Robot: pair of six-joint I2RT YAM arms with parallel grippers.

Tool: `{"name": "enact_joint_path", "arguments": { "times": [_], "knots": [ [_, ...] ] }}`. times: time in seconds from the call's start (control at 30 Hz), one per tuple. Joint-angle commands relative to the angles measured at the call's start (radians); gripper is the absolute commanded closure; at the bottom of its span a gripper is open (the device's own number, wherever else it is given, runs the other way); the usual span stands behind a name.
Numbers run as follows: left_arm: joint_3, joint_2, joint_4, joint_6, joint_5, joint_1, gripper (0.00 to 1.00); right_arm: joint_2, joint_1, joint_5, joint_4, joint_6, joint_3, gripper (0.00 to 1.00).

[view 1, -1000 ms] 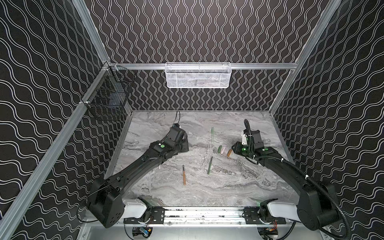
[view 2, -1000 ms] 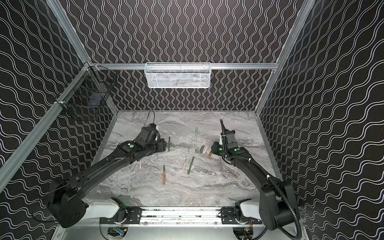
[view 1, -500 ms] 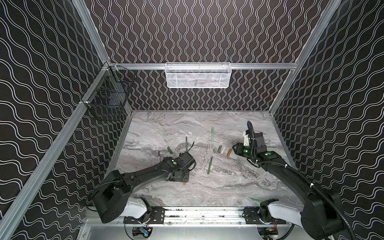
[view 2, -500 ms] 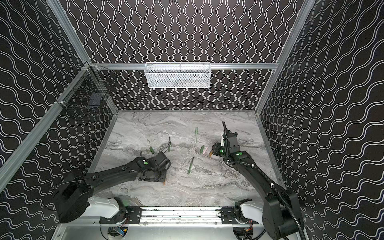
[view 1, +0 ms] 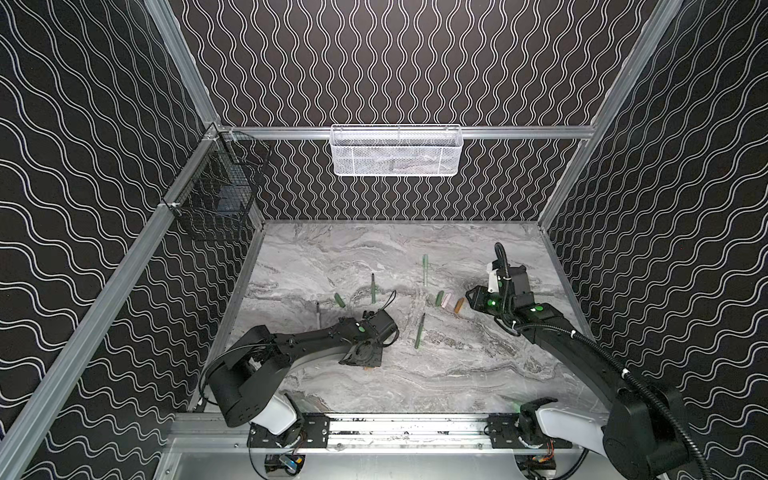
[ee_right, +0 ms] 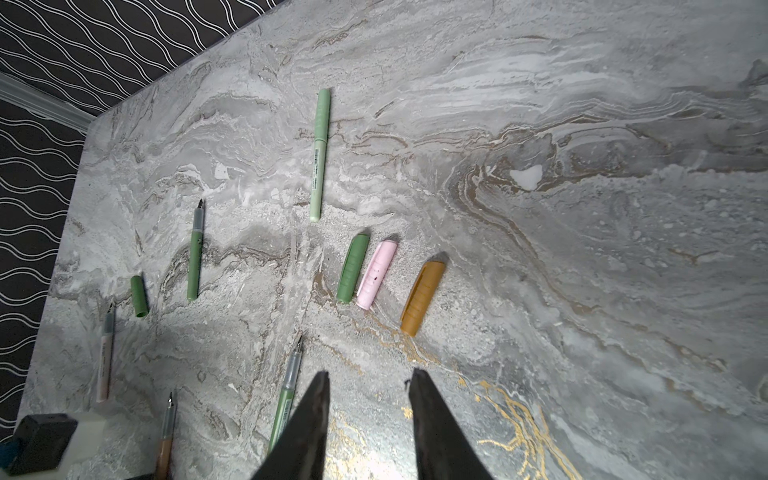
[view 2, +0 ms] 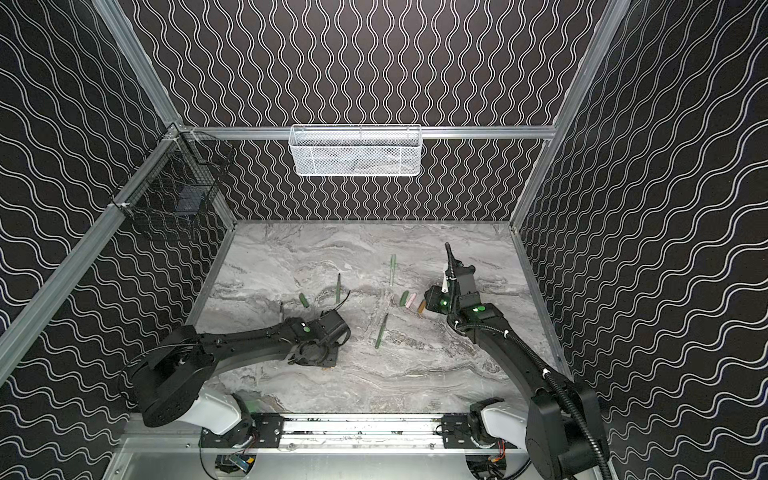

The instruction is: Insert the pens into the pen caps

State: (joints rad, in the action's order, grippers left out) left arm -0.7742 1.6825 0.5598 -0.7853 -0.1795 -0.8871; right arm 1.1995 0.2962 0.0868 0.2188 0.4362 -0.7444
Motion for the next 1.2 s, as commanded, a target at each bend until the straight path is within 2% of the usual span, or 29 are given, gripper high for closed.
{"name": "enact_joint_path", "arguments": {
  "times": [0.0, 0.4, 0.63, 0.73, 0.93, 1.03, 1.17],
  "knots": [
    [0.016, 0.008, -0.056, -0.005, -0.013, -0.002, 0.76, -0.002, 0.001, -0.016, -0.022, 0.007, -0.001, 0.65],
    [0.026, -0.130, -0.122, 0.124, 0.007, -0.005, 0.86, 0.000, 0.001, -0.015, -0.013, 0.007, -0.006, 0.64],
    [0.040, -0.253, -0.206, 0.202, 0.027, -0.007, 0.89, -0.012, 0.001, 0.041, -0.017, 0.016, -0.007, 0.64],
    [0.041, -0.325, -0.244, 0.233, 0.033, -0.007, 0.89, -0.025, 0.001, 0.107, -0.028, 0.015, -0.014, 0.64],
    [0.062, -0.433, -0.377, 0.329, 0.089, -0.007, 0.89, -0.080, 0.015, 0.320, -0.125, 0.049, -0.012, 0.62],
    [0.089, -0.458, -0.468, 0.348, 0.132, -0.007, 0.89, -0.106, 0.066, 0.392, -0.191, 0.075, -0.014, 0.57],
    [0.105, -0.468, -0.558, 0.344, 0.167, -0.007, 0.89, -0.109, 0.193, 0.389, -0.225, 0.085, -0.046, 0.51]
  ]
}}
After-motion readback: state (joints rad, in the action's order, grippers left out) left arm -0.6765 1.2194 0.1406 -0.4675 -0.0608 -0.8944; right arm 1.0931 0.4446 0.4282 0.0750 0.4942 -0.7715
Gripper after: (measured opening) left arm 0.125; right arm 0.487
